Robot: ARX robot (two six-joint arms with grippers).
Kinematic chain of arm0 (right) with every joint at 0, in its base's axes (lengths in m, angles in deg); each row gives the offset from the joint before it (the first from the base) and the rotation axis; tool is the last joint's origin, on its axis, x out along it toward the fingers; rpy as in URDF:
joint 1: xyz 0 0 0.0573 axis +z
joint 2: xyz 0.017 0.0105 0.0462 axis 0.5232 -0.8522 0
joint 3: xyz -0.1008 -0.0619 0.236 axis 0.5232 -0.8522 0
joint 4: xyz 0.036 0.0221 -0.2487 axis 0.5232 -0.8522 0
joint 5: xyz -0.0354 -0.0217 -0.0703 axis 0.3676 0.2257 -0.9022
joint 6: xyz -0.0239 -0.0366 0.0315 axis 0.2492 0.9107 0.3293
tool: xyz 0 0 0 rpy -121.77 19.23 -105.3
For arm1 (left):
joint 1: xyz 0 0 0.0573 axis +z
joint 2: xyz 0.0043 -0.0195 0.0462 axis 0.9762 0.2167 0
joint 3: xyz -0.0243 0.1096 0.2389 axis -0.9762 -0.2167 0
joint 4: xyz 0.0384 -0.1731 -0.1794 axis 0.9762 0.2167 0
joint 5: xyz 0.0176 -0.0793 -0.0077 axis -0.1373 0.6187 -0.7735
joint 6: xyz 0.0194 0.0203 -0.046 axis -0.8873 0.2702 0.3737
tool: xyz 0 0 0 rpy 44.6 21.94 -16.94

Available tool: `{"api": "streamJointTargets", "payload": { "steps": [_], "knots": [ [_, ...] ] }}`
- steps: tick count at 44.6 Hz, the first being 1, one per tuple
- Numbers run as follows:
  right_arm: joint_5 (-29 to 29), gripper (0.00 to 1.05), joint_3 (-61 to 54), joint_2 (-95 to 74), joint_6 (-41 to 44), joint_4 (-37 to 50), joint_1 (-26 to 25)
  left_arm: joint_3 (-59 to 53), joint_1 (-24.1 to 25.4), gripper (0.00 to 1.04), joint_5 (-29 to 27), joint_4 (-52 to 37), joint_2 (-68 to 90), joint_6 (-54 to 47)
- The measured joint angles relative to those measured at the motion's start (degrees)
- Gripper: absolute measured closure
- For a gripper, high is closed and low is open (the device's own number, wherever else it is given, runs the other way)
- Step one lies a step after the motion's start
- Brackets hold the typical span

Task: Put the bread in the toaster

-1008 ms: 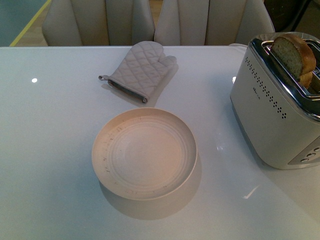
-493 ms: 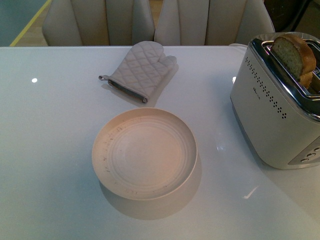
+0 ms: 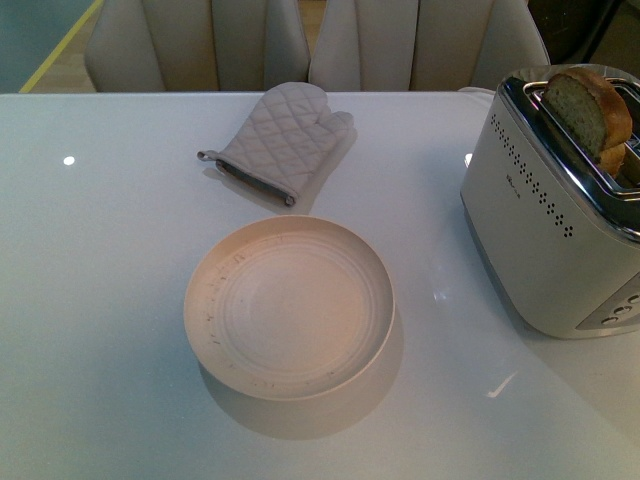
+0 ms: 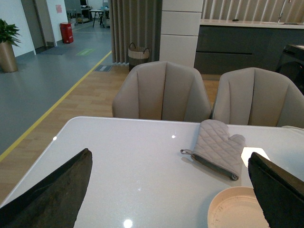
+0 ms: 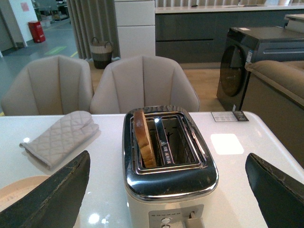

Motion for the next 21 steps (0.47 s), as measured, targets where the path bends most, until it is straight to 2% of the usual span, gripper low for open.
{"api": "streamJointTargets", "payload": {
  "steps": [21],
  "knots": [
    [0.0, 0.09, 0.0, 0.0, 0.0, 0.0, 0.0, 0.0, 0.0, 0.07, 0.02, 0.0, 0.0, 0.0]
  ]
}}
